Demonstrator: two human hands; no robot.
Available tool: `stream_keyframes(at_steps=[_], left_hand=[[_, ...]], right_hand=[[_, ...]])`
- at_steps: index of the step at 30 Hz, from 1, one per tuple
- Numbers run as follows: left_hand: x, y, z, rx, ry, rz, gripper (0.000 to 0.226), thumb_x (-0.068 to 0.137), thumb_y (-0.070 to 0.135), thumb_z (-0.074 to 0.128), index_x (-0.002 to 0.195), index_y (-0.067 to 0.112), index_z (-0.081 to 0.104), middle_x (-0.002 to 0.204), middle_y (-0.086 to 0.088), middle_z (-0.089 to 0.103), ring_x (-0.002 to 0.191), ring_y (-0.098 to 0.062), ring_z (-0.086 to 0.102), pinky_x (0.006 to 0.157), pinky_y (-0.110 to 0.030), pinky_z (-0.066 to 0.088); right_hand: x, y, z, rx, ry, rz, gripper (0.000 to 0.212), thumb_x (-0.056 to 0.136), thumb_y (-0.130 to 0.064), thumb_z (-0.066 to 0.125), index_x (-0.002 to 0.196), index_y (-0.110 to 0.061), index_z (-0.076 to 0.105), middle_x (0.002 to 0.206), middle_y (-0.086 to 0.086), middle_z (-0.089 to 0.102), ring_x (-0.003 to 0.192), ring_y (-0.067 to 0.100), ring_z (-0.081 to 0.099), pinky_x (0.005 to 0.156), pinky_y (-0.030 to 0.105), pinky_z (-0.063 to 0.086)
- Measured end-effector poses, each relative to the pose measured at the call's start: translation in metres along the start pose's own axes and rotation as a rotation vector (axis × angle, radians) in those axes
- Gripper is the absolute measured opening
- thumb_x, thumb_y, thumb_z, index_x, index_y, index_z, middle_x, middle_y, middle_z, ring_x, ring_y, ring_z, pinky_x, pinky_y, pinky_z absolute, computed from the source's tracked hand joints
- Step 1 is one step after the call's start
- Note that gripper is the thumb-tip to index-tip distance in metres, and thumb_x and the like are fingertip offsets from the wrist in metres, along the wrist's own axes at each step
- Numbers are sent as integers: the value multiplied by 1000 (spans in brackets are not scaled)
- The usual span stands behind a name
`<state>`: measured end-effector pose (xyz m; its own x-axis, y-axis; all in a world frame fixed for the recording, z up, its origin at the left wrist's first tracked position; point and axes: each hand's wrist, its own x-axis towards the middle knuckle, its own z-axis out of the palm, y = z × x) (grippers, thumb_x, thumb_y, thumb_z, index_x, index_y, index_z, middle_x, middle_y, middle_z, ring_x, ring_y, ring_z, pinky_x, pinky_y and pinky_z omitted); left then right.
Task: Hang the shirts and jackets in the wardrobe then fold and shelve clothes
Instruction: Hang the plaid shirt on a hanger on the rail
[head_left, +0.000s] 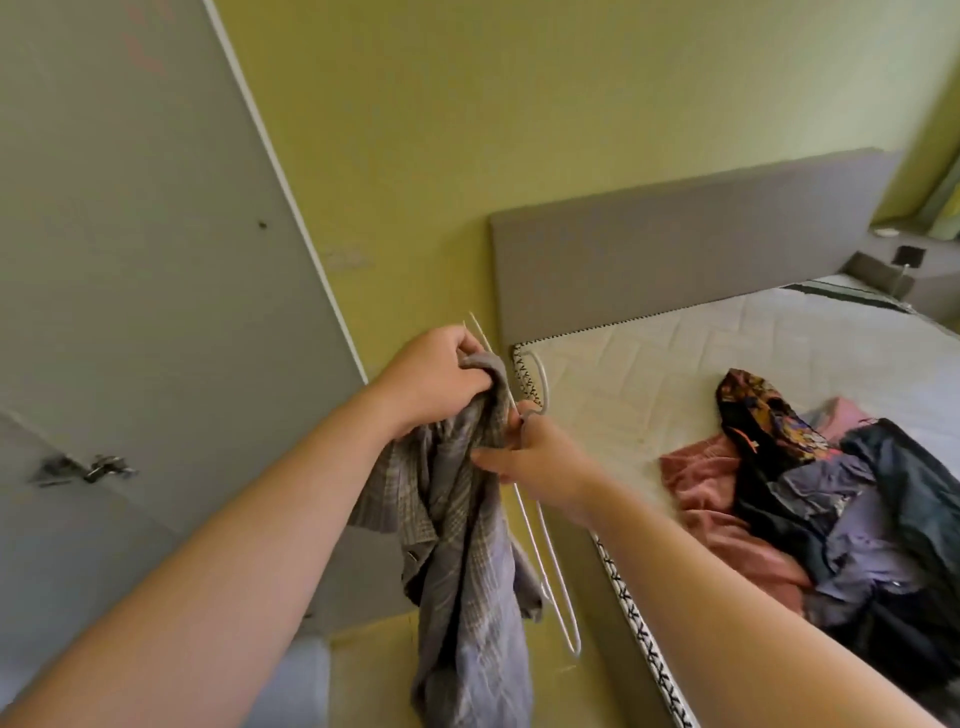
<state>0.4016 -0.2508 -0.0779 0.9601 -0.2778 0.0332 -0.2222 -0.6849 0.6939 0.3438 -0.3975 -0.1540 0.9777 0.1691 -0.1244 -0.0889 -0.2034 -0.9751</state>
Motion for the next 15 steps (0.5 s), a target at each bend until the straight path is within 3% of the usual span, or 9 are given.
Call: stream_keyframes(at_steps=[2, 4, 6, 9, 12, 15], left_hand=[[-11, -16, -14, 178, -15, -2, 11, 84, 30, 72, 82, 26, 63, 78, 5, 68, 75, -16, 64, 60, -29, 45], [-23, -30, -33, 255, -37, -11, 21, 77, 37, 80, 82, 23, 66, 77, 6, 69, 76, -16, 66, 63, -30, 48], [-42, -45, -53, 286, -111, -31, 36, 64, 44, 88, 86, 24, 67, 80, 10, 70, 75, -10, 66, 66, -29, 51], [-68, -79, -70, 506, -174, -112, 34, 57, 31, 90, 72, 28, 60, 73, 14, 65, 74, -12, 65, 62, -29, 47], [-92, -127, -79, 543, -8, -278, 30, 69, 26, 84, 55, 29, 57, 59, 9, 58, 75, -24, 67, 60, -30, 47], [-118, -170, -73, 231, 237, -418, 29, 77, 38, 82, 62, 18, 68, 55, 2, 63, 67, -24, 67, 55, -29, 38]], right_hand=[[9, -3, 20, -109, 67, -57, 11, 77, -21, 73, 81, -26, 64, 76, -19, 62, 75, 5, 62, 74, 36, 53], [15, -7, 34, -168, 118, -87, 15, 82, -22, 70, 86, -24, 57, 80, -16, 56, 82, 11, 61, 72, 29, 49], [16, -11, 46, -198, 132, -128, 19, 85, -21, 68, 81, -24, 49, 76, -14, 54, 73, 5, 56, 60, 15, 41], [20, -22, 59, -177, 123, -168, 32, 86, -13, 63, 73, -21, 35, 68, -8, 46, 61, 12, 41, 52, 15, 35], [27, -34, 65, -152, 78, -182, 36, 88, -10, 60, 73, -26, 30, 69, -12, 39, 59, 7, 35, 49, 16, 32], [28, -37, 75, -230, 20, -179, 32, 90, -17, 60, 75, -29, 34, 69, -11, 44, 53, 4, 39, 43, 15, 31]])
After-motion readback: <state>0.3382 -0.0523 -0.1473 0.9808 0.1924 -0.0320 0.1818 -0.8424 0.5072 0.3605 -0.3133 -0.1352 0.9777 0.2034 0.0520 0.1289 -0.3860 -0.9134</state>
